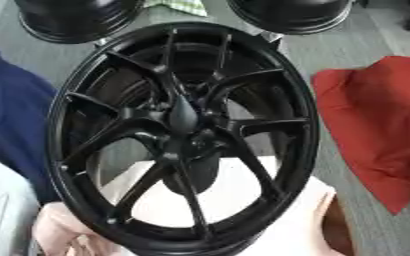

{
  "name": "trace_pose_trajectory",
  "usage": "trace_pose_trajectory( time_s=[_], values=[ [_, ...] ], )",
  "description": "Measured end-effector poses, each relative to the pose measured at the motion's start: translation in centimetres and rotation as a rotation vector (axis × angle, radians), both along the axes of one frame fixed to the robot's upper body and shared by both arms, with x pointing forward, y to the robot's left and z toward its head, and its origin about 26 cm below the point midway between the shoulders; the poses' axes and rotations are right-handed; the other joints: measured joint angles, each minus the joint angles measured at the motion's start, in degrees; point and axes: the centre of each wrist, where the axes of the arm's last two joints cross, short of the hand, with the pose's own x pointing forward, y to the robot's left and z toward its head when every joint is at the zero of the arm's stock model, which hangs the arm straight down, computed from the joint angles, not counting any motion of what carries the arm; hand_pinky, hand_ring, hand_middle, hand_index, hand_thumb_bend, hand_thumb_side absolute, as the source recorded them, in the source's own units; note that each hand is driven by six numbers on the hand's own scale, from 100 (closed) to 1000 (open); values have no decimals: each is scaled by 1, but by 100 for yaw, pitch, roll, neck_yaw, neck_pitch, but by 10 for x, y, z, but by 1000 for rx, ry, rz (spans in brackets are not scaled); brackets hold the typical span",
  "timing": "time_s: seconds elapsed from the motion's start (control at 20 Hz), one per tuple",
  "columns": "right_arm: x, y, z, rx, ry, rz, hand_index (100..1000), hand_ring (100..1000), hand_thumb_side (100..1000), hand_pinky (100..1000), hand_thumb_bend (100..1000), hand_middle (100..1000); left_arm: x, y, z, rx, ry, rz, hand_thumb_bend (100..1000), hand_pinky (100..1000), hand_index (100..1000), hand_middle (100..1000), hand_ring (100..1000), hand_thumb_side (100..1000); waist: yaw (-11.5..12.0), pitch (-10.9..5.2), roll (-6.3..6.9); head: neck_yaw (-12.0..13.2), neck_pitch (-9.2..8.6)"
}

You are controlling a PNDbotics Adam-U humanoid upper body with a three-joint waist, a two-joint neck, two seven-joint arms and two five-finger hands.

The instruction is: Pull the pin out of the wheel hub.

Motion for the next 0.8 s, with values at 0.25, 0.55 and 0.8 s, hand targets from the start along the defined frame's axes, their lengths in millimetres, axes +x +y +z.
trace_pose_trajectory(
  time_s=[0.25,0.55,0.8],
  values=[
    [32,27,-17,23,-36,-52,819,785,473,725,100,707,-4,-2,15,-8,-58,1,348,689,736,521,566,534,-72,175,-15,34,-100],
    [47,42,-23,73,-121,-93,824,792,379,722,100,723,-6,-3,26,-3,-96,-3,351,690,737,521,567,533,-129,255,-16,11,-155],
    [47,46,-27,111,-128,-136,823,809,100,728,126,735,-7,-3,27,-1,-98,0,352,690,738,522,568,533,-218,287,-19,-21,-193]
  ],
)
